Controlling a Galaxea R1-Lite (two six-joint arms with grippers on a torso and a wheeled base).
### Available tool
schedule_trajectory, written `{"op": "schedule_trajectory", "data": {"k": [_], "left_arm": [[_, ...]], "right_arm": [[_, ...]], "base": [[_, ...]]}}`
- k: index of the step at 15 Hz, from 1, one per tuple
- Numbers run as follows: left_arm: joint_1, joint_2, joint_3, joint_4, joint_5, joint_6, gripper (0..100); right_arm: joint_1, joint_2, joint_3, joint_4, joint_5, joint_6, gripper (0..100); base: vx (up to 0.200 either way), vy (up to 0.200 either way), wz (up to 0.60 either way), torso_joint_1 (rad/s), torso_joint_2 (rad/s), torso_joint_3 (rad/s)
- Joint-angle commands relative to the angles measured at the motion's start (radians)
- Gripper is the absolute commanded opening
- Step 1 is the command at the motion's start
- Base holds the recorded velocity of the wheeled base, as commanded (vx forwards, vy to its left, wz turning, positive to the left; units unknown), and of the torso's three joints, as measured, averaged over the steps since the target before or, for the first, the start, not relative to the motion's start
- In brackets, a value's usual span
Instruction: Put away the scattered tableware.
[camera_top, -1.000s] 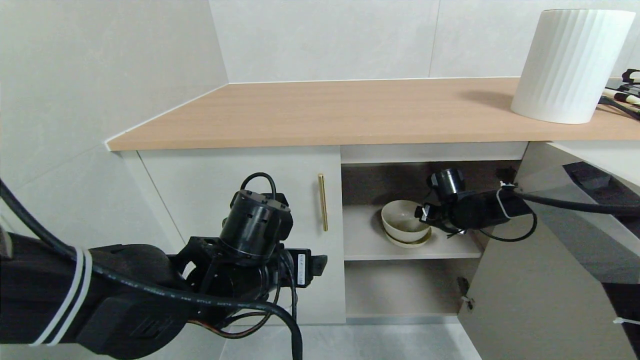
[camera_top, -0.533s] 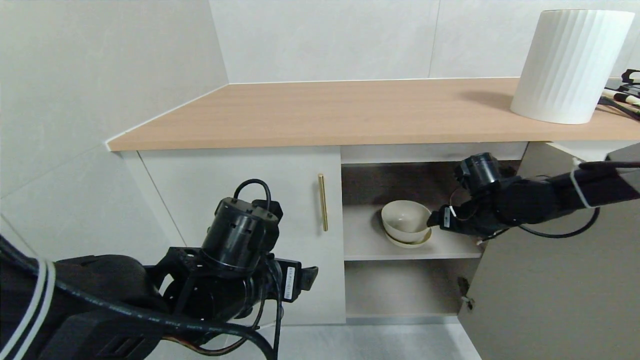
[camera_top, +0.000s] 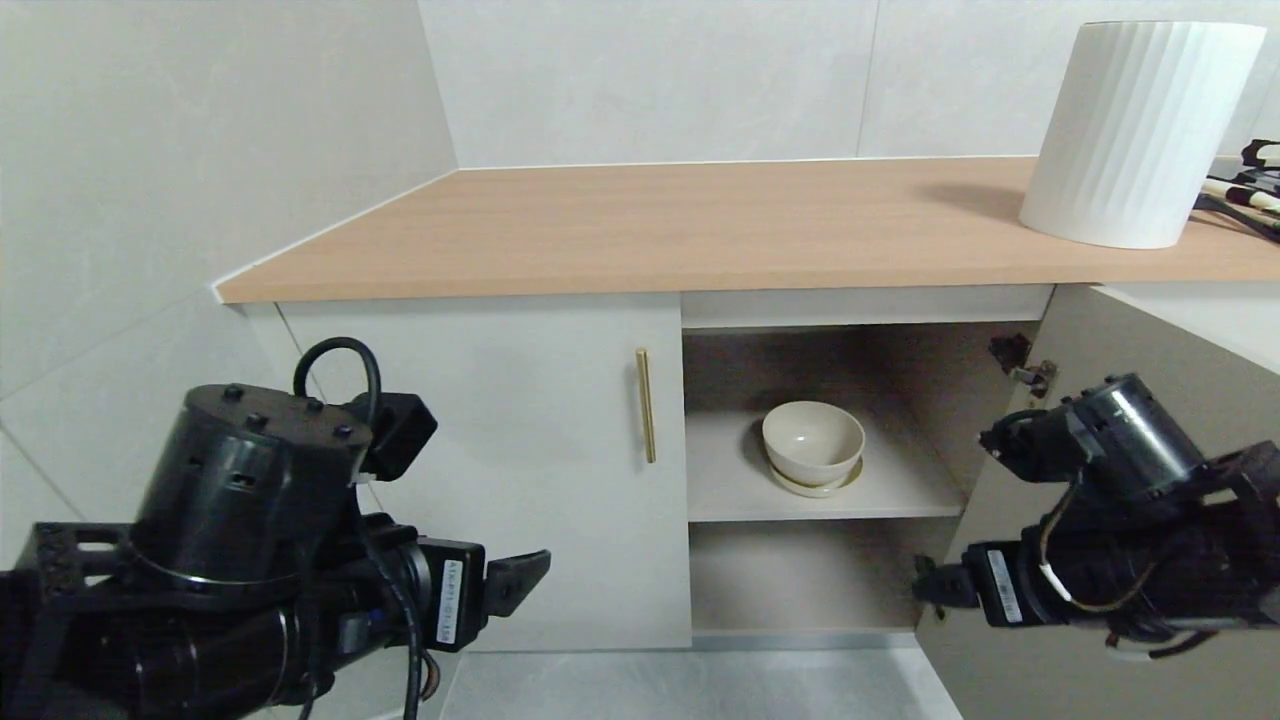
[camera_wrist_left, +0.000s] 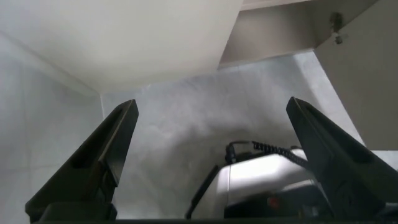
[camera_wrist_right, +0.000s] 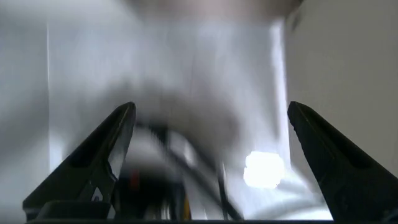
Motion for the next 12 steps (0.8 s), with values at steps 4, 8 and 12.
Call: {"op": "schedule_trajectory", "data": {"k": [4, 8, 12], "left_arm": [[0.02, -0.054, 0.03, 0.0, -0.007, -0.002, 100], [0.019, -0.039, 0.016, -0.001, -0.005, 0.001, 100], [0.019, -0.025, 0.014, -0.001, -0.005, 0.001, 100]], "right_arm": [[0.061, -0.088, 0.03, 0.025, -0.003, 0.048, 100], [0.061, -0.059, 0.03, 0.025, -0.001, 0.05, 100], [0.061, -0.039, 0.03, 0.023, -0.001, 0.051, 100]], "base": [[-0.1, 0.0, 0.0, 0.002, 0.0, 0.0], [-0.2, 0.0, 0.0, 0.004, 0.0, 0.001], [-0.2, 0.0, 0.0, -0.001, 0.0, 0.004]]}}
